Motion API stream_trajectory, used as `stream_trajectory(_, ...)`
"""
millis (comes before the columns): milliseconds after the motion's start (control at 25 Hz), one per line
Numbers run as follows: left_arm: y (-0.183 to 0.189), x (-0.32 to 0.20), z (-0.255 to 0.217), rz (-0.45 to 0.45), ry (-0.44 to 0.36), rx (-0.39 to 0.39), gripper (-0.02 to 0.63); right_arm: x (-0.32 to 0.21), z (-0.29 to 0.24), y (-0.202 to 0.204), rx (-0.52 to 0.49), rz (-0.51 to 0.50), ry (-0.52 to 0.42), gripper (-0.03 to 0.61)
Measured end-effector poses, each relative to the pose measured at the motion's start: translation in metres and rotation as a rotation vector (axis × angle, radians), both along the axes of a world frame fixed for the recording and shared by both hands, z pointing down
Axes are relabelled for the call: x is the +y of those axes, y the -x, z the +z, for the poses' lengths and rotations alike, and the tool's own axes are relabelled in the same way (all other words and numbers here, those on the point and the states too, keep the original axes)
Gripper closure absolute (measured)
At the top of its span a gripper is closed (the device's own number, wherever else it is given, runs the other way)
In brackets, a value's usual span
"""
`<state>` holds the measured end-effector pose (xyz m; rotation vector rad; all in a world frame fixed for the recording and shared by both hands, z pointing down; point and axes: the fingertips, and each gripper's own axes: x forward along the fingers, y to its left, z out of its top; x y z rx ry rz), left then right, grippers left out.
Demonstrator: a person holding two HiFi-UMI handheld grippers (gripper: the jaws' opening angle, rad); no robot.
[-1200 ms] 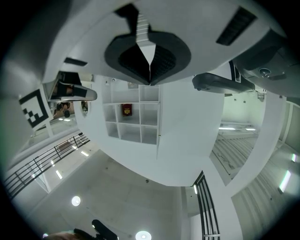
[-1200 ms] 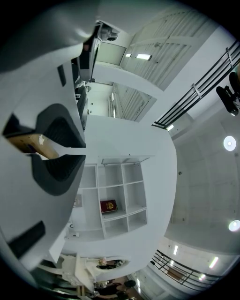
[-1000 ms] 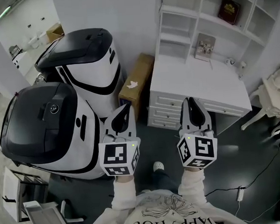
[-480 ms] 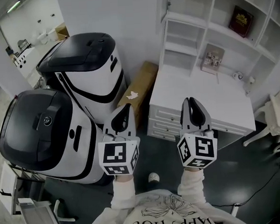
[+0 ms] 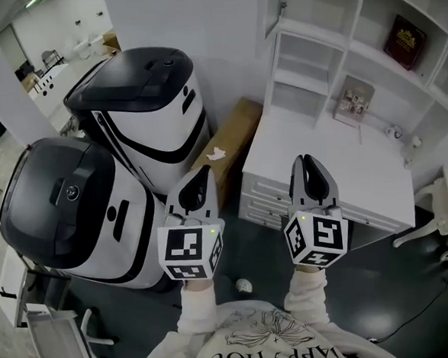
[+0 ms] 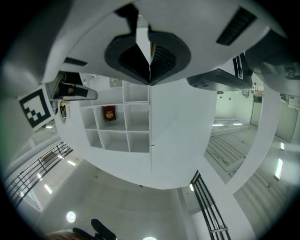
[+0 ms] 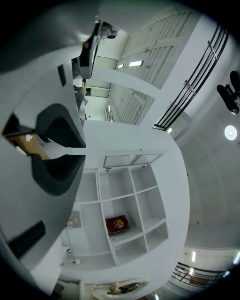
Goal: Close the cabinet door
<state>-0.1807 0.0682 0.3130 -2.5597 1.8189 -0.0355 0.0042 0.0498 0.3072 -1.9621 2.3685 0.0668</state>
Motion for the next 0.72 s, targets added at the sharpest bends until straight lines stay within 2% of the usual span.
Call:
stream_trajectory(400, 0.004, -0.037, 0.009, -0.012, 0.022, -0.012, 0.609, -0.038, 0.007, 0.003, 0.006, -0.013, 0.012, 0.534)
stream_trajectory(720, 0.005, -0.098, 0.003, 0.016, 0.008, -0.007, 0.609, -0.094, -0.004, -0.003, 0.001, 0.02, -0.006, 0.534)
